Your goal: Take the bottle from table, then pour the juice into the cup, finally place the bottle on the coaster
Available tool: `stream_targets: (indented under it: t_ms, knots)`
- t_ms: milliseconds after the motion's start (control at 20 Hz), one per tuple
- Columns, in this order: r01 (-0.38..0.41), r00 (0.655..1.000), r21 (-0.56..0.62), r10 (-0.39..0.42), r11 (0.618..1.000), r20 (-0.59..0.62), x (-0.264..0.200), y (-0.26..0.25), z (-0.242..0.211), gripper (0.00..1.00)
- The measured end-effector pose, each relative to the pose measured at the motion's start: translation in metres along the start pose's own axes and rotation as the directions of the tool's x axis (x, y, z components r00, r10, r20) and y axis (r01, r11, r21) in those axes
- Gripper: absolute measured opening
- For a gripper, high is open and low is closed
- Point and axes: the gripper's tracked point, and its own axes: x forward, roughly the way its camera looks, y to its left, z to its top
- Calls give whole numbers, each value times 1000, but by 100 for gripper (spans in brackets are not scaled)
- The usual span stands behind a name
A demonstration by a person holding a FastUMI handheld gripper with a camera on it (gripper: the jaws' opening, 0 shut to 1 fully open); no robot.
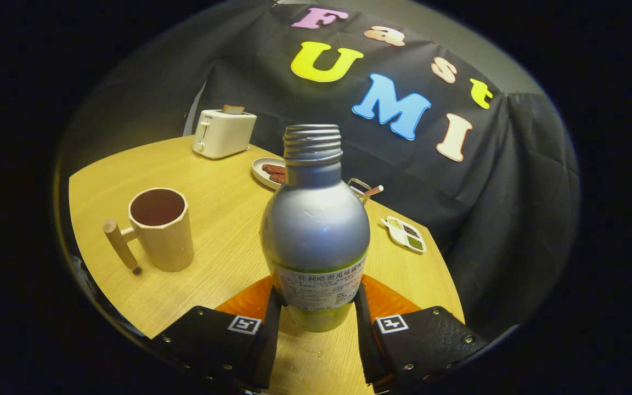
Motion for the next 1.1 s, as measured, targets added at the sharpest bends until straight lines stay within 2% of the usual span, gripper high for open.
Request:
stream_targets:
  t_ms: [350, 550, 800, 1100]
  knots:
    - [4, 1000, -140, -5, 990, -3, 3, 10, 12, 62]
    - [13, 1000, -276, -11, 961, 10, 10, 17, 18, 62]
    - [-14, 999, -343, 23, 939, 24, 7, 31, 26, 62]
    - [34, 999, -509, -29, 860, 18, 8, 33, 30, 62]
